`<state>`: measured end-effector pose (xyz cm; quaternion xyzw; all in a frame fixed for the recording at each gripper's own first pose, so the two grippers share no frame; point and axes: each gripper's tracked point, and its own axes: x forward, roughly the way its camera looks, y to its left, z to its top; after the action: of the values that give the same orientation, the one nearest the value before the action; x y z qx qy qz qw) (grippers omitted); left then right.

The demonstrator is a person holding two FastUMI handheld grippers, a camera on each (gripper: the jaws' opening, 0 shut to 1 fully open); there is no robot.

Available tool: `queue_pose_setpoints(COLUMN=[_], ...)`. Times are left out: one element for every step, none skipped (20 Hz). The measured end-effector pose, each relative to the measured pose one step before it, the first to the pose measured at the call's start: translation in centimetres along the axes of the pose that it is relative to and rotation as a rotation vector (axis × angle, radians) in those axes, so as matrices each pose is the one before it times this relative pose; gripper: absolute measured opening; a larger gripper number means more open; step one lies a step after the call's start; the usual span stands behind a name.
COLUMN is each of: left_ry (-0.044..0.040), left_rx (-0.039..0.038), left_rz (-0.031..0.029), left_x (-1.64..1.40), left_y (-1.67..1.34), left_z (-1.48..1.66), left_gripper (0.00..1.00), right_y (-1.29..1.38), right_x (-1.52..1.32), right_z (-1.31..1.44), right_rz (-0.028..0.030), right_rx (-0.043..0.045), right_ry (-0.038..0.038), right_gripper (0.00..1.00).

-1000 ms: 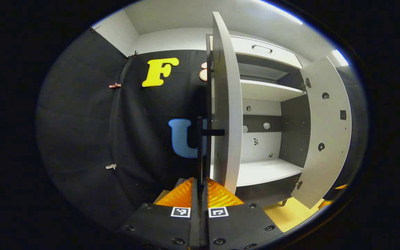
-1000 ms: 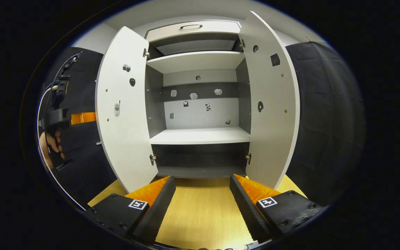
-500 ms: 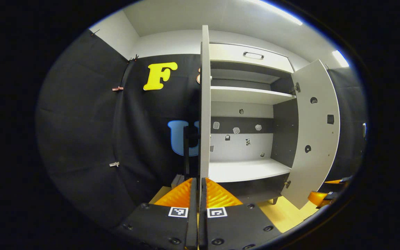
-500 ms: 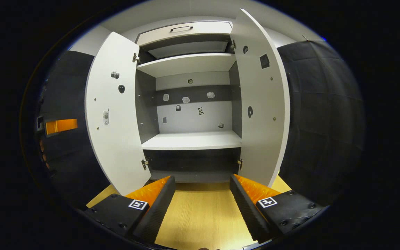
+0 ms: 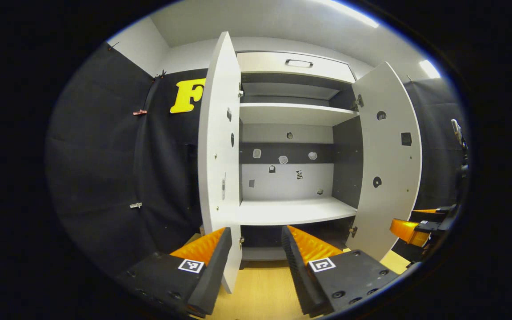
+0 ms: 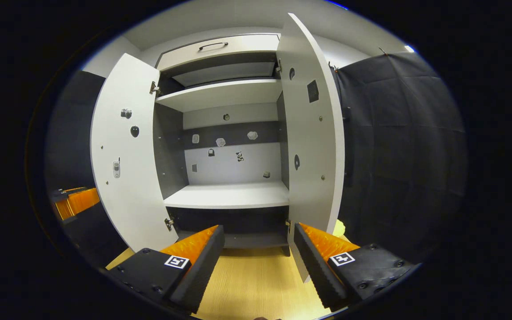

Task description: Open the right door of the double-door shoe cabinet with the right hand, and open the left door with the left hand.

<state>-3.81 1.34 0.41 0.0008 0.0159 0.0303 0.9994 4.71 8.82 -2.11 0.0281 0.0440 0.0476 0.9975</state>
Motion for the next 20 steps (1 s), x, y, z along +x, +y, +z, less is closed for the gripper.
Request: queue_pose_setpoints(left_ry=[-0.00656,-0.00547,0.00513,0.00019,-0.00926,-0.01069,-0.00762,-0.0068,-0.00139,-0.00078,0.00023,0.00492,0.00328,0.00038,0.00393,0.00547,0.00253,0.00057,-0.00277,0.00047], left_rx=[0.00294,0.00577,0.00939,0.01088,0.00963,0.00243,-0.00364,-0.00522,-0.00449,-0.00447,-0.00496,-0.004,-0.00023,0.00391,0.00324,-0.00138,-0.00467,-0.005,-0.0025,0.00142], left_rz=[-0.004,-0.00539,-0.00282,0.00741,0.00753,0.00128,-0.00251,-0.00825,-0.00875,-0.00077,-0.00033,-0.00351,0.00248,0.00674,0.00622,0.00391,-0.00161,-0.00337,-0.00256,-0.00426], left_x=[0.081,0.181,0.226,-0.01,0.062,-0.054,-0.05,-0.026,0.009,-0.086,0.112,0.144,0.172,0.159,0.223,0.174,0.113,0.058,0.008,0.051], left_y=[-0.48,-0.583,-0.458,-0.245,-0.363,-0.502,-0.599,-0.686,-0.574,-0.209,-0.149,-0.224,-0.007,0.138,0.094,0.0,-0.119,-0.116,-0.052,0.004], left_z=[0.012,-0.041,-0.21,-0.172,0.263,0.027,0.016,-0.052,-0.044,-0.073,-0.05,-0.31,-0.212,-0.22,-0.167,-0.217,-0.098,-0.057,0.005,-0.125], left_gripper=[0.75,0.83,0.87,0.95,0.98,0.98,0.98,0.98,0.98,0.98,0.98,0.98,0.98,0.98,0.98,0.98,0.98,0.98,0.97,0.97], right_y=[-0.229,-0.074,-0.077,-0.029,-0.054,-0.035,0.0,-0.033,0.094,0.071,0.148,0.339,0.353,0.287,0.253,0.25,0.165,0.142,0.161,0.129], right_x=[0.009,0.002,-0.026,-0.078,-0.08,-0.061,0.005,-0.027,-0.077,-0.032,0.071,0.086,0.112,0.076,0.121,0.042,0.093,0.055,0.149,0.085], right_z=[0.052,-0.103,-0.095,-0.196,-0.234,-0.231,-0.258,-0.233,-0.212,-0.222,-0.192,-0.109,-0.012,0.025,-0.022,-0.093,-0.003,-0.049,-0.085,-0.089], right_rz=[-0.00089,0.00087,0.00075,0.00219,0.00356,0.00261,0.00261,0.00106,0.00732,0.0022,0.0058,0.01047,0.00938,0.00895,0.00833,0.00596,0.00589,0.00457,0.00363,0.0023], right_rx=[0.00571,0.00554,0.00368,-0.00092,-0.00438,-0.00585,-0.00705,-0.00382,-0.00329,-0.00392,-0.00078,0.00091,-0.0001,-0.00228,-0.00548,-0.00562,-0.00317,-0.00161,-0.00051,0.00028], right_ry=[-0.00449,-0.00321,-0.00184,-0.00163,0.00179,0.00223,0.00341,0.00172,0.00072,0.00058,0.00199,0.00041,-0.003,-0.00423,-0.0034,-0.00051,-0.00168,0.001,0.00176,0.00199], right_gripper=[0.99,0.99,0.99,0.99,0.99,0.99,0.99,0.99,0.99,0.98,0.99,0.99,0.99,0.99,0.99,0.99,0.99,0.99,0.99,0.99])
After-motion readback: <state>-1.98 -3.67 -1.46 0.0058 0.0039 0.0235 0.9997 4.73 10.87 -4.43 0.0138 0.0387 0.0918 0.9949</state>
